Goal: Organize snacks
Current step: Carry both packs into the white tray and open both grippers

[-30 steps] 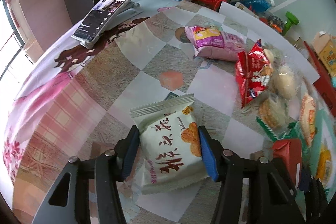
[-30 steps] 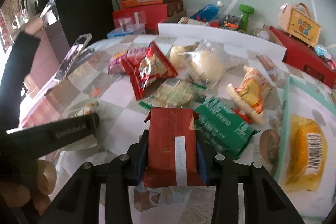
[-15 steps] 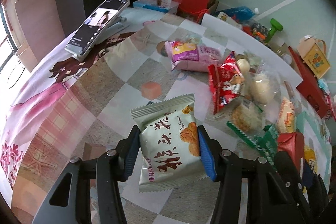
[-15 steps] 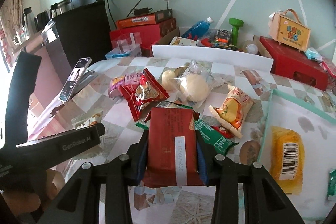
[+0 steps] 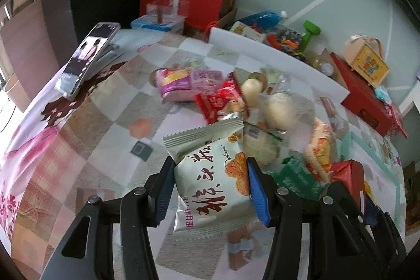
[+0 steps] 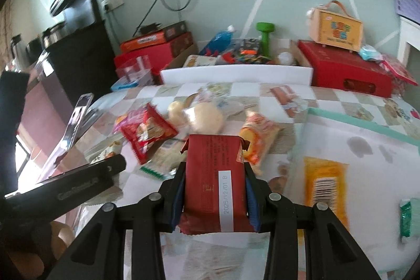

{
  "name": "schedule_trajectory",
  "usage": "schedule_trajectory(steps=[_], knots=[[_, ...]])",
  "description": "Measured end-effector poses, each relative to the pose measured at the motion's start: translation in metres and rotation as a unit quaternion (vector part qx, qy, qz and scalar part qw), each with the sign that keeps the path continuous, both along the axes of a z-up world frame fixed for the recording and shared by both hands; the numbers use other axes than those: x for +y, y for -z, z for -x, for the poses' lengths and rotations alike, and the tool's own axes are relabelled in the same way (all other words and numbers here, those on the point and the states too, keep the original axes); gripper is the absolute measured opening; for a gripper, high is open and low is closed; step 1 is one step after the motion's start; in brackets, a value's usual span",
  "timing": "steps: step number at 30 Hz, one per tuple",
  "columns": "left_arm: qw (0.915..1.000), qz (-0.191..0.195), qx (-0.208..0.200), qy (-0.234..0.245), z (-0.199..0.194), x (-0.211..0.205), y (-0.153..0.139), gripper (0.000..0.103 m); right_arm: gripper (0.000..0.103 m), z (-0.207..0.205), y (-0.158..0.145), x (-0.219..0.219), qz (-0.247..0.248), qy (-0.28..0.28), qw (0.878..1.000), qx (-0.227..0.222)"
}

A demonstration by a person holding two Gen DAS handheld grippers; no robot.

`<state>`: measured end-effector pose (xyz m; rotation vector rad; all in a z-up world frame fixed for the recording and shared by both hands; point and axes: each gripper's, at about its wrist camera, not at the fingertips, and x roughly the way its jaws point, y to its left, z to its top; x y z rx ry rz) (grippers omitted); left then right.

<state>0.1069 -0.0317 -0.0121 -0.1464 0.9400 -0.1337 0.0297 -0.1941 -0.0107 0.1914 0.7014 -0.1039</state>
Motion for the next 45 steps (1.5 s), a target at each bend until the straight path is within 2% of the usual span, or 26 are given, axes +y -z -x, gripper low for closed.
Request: schedule_trajectory(steps=[9,17,21,25,28,32,37,40,45], knots=[[0.9976,0.0,-0.034,0.06,0.006,-0.045,-0.019,0.055,0.042,0.018,-0.013,-0.054,-0.013,0.076,0.997,-0.017],[0.9904,0.0,-0.062,0.123,0.022,-0.094,-0.034,0.055,0.042,0.041,-0.021,-0.113,-0.025,0.157,0.987,-0.028],[0.9845,0.001,-0.069,0.161,0.033,-0.122,-0.036,0.055,0.042,0.062,-0.024,-0.147,-0.017,0.211,0.977,-0.031],[0.9763,0.002,-0.07,0.205,0.046,-0.153,-0.037,0.055,0.042,0.081,-0.024,-0.179,-0.032,0.257,0.965,-0.031],[0.9697,0.009,-0.068,0.234,0.056,-0.17,-0.037,0.055,0.042,0.091,-0.023,-0.194,-0.035,0.277,0.96,-0.031],[0.9619,0.002,-0.07,0.265,0.07,-0.193,-0.035,0.055,0.042,0.106,-0.024,-0.21,-0.028,0.306,0.951,-0.035],[0.9521,-0.01,-0.063,0.299,0.082,-0.218,-0.028,0.055,0.042,0.123,-0.018,-0.233,-0.047,0.338,0.939,-0.033],[0.948,-0.018,-0.061,0.312,0.084,-0.231,-0.024,0.055,0.042,0.125,-0.014,-0.24,-0.056,0.343,0.937,-0.031],[0.943,-0.028,-0.06,0.326,0.082,-0.25,-0.018,0.055,0.042,0.111,-0.002,-0.24,-0.056,0.332,0.941,-0.017]])
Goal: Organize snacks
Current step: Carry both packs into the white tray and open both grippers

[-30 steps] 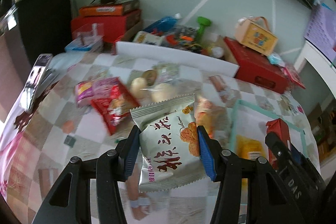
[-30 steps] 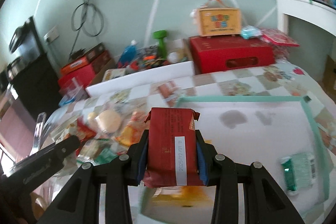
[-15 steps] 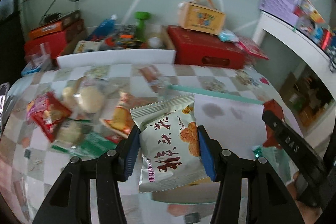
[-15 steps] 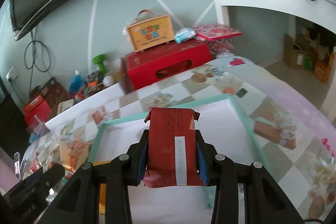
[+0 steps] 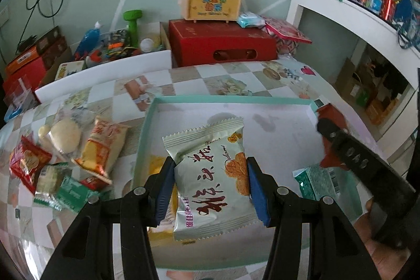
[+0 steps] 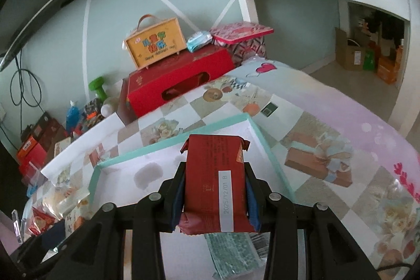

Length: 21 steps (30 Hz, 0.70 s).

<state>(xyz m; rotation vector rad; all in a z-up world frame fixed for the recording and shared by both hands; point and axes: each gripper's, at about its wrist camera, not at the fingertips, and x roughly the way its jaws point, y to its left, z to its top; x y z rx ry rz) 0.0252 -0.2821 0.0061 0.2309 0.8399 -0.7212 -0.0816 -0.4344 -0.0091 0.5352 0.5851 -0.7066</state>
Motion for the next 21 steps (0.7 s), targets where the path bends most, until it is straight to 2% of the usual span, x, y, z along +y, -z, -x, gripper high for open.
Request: schedule_trajectory(steps=[8,21], knots=[[0.9998,-0.014,0.011,-0.002,-0.007,-0.008,0.014,0.055,0.042,-0.02,0.013,0.009,-0.006,-0.026,0.999,0.023],[0.9997,-0.021,0.009,0.002,-0.004,-0.01,0.014,0.055,0.042,-0.022,0.013,0.013,-0.006,-0.031,0.999,0.028]])
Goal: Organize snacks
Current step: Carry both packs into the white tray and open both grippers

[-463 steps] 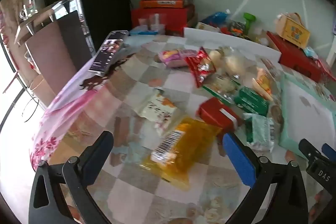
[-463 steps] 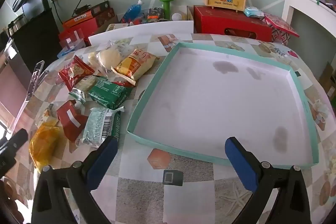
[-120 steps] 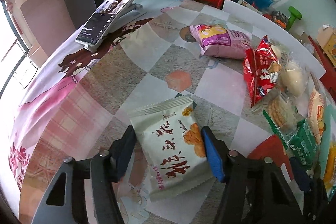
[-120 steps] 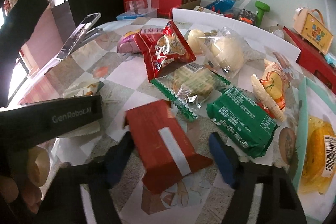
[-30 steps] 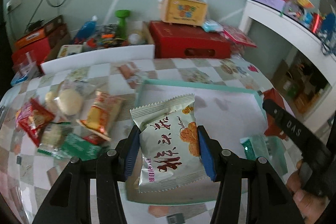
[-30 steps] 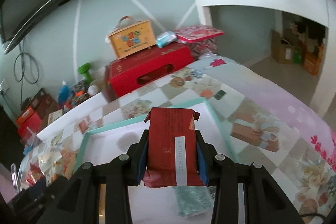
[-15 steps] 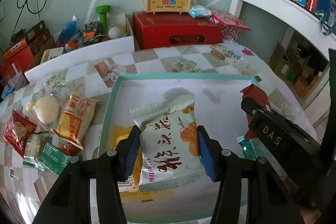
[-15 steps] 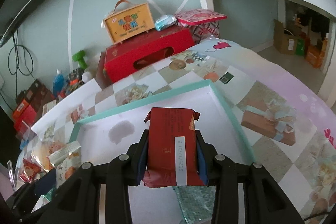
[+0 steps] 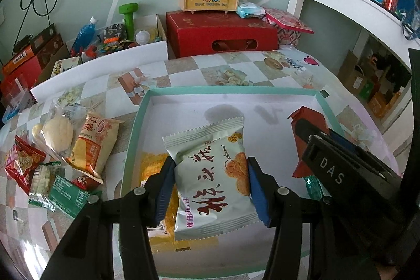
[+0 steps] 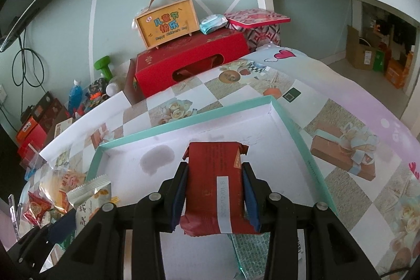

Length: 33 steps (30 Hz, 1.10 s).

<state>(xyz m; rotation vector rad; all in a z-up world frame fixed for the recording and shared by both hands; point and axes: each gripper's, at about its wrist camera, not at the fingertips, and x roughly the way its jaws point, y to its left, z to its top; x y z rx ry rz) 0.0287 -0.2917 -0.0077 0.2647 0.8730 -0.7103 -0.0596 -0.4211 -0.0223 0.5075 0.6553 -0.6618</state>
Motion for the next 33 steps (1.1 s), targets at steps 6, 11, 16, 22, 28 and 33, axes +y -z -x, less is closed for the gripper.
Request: schedule_trajectory(steps=[6,11,16,22,28,33], knots=[[1.0,-0.002,-0.005,-0.005,0.0,0.003,-0.003,0.059,0.044,0.002,-0.006,0.001,0.003,0.0,1.0,-0.011],[0.9999,-0.001,-0.008,-0.007,-0.001,0.006,-0.006,0.059,0.044,0.0,-0.008,0.004,0.008,-0.004,1.0,-0.008],[0.9999,0.003,-0.012,-0.011,-0.002,0.009,-0.01,0.059,0.044,0.001,-0.011,0.005,0.013,-0.002,1.0,-0.01],[0.9988,0.012,-0.01,-0.046,-0.012,0.023,-0.016,0.066,0.048,-0.001,-0.008,0.005,0.015,0.0,1.0,0.003],[0.9899,0.024,-0.006,-0.14,-0.034,0.051,-0.016,0.086,0.103,-0.008,-0.008,0.013,0.051,-0.015,0.999,0.009],[0.9795,0.03,0.002,-0.199,-0.051,0.074,-0.009,0.099,0.103,-0.011,-0.006,0.014,0.053,-0.013,0.998,0.015]])
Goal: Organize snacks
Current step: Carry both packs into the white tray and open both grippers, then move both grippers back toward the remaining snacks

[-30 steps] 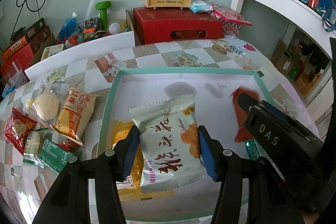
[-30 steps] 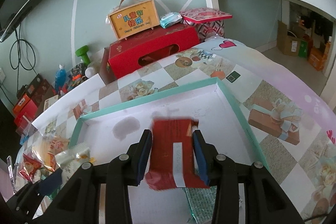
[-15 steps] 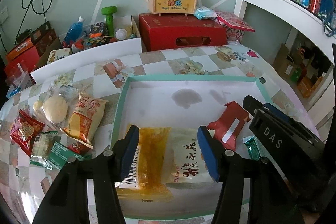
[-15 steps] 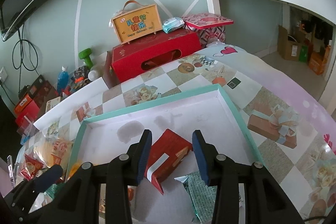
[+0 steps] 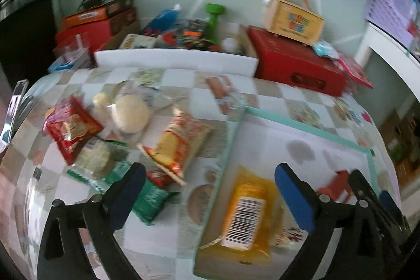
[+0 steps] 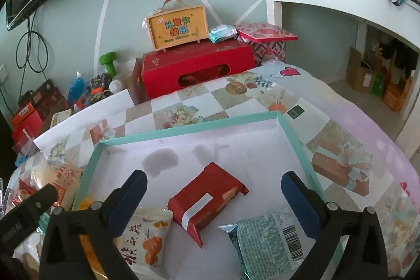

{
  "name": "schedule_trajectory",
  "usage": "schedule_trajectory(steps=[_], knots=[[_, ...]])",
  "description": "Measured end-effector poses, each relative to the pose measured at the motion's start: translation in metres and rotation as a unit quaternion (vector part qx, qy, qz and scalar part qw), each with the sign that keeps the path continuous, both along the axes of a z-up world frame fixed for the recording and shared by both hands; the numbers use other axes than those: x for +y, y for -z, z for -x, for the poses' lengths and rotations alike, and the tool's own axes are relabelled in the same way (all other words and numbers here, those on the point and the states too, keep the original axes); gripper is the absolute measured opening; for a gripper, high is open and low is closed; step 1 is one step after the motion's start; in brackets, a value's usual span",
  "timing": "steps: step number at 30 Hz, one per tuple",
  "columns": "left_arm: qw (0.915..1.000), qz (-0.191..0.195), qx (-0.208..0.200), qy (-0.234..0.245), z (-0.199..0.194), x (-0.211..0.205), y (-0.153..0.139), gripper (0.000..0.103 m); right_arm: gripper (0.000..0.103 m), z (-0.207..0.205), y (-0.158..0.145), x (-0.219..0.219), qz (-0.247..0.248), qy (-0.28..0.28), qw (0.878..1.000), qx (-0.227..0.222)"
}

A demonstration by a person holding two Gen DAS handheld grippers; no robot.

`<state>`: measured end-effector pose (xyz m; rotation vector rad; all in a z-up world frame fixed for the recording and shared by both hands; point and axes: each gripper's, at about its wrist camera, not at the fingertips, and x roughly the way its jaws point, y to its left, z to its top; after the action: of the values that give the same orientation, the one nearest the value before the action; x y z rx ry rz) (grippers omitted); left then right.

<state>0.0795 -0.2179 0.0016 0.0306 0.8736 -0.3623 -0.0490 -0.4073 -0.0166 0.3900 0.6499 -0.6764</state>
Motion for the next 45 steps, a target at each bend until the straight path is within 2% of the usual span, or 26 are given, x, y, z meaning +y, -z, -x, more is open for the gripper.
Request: schedule_trajectory(steps=[9,18,25,29,36,41,45], knots=[[0.9996,0.008,0.009,-0.027,-0.008,0.014,0.007,0.103,0.103,-0.002,0.0,0.003,0.003,-0.003,1.0,-0.001],[0.9992,0.028,0.003,-0.029,-0.008,0.021,0.002,0.103,0.103,-0.003,-0.005,0.008,0.004,-0.004,1.0,-0.012],[0.9981,0.038,0.003,-0.048,-0.014,0.044,-0.004,0.103,0.103,-0.008,-0.013,0.02,0.01,-0.019,0.999,-0.027],[0.9969,0.029,0.0,-0.073,-0.023,0.067,-0.007,0.103,0.103,-0.019,-0.02,0.039,0.005,-0.051,0.998,-0.047],[0.9905,0.019,-0.002,-0.136,-0.039,0.121,-0.002,0.103,0.103,-0.047,-0.02,0.086,0.015,-0.121,0.992,-0.033],[0.9851,0.026,0.009,-0.17,-0.044,0.154,0.004,0.103,0.103,-0.064,-0.018,0.124,0.001,-0.176,0.984,-0.037],[0.9814,0.028,0.013,-0.189,-0.045,0.175,0.008,0.103,0.103,-0.076,-0.015,0.156,0.009,-0.217,0.976,-0.028]])
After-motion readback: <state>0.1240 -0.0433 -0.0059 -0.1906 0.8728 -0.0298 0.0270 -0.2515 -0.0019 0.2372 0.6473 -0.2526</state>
